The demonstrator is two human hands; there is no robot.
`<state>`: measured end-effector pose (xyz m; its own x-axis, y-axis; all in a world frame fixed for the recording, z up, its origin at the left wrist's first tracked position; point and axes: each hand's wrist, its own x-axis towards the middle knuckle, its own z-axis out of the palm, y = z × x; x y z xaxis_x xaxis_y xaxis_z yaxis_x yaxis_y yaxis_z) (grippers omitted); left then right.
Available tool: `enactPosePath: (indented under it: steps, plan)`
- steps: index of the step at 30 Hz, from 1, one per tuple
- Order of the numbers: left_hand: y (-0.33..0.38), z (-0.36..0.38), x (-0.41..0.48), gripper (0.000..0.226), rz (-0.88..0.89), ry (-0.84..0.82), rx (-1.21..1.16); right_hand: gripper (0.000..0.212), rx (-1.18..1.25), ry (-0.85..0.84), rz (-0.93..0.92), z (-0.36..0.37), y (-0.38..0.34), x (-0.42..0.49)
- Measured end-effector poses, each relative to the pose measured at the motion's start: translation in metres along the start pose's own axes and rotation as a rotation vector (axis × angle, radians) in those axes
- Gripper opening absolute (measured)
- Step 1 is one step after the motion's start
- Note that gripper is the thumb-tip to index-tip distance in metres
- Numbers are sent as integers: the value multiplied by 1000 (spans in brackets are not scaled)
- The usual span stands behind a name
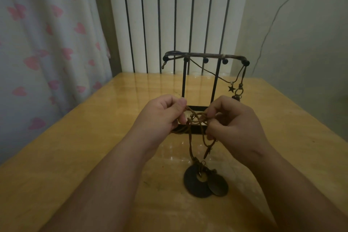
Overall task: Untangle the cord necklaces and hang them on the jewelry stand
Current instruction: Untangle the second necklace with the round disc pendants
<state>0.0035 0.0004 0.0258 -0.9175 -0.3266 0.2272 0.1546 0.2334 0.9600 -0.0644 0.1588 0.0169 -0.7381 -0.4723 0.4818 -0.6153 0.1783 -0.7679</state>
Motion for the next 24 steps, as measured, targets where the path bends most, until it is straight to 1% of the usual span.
enactPosePath:
  steps: [7, 8, 10, 11, 13, 15, 20, 24]
  plan:
    - [-1, 2, 0, 24, 3, 17, -2, 19, 92, -105, 60, 0, -1, -1]
    - [-1, 2, 0, 24, 9, 17, -3, 17, 118, -103, 65, -1, -1, -1]
    - [-1, 3, 0, 25, 16, 17, -3, 4, 191, -102, 86, -1, -1, 0]
    - [-1, 2, 0, 25, 19, 19, -5, 3, 208, -96, 102, -1, -1, 1]
    - [0, 2, 0, 26, 26, 21, -23, 8, 205, -83, 146, -1, 1, 1]
    - [0, 2, -1, 27, 37, 13, -58, 8, 185, -79, 179, -1, 0, 2]
    - [0, 2, -1, 27, 51, 4, -108, 18, 77, -125, 209, -1, -1, 2]
    - [2, 4, -1, 28, 66, 1, -191, 17, 37, -184, 258, 1, 0, 3]
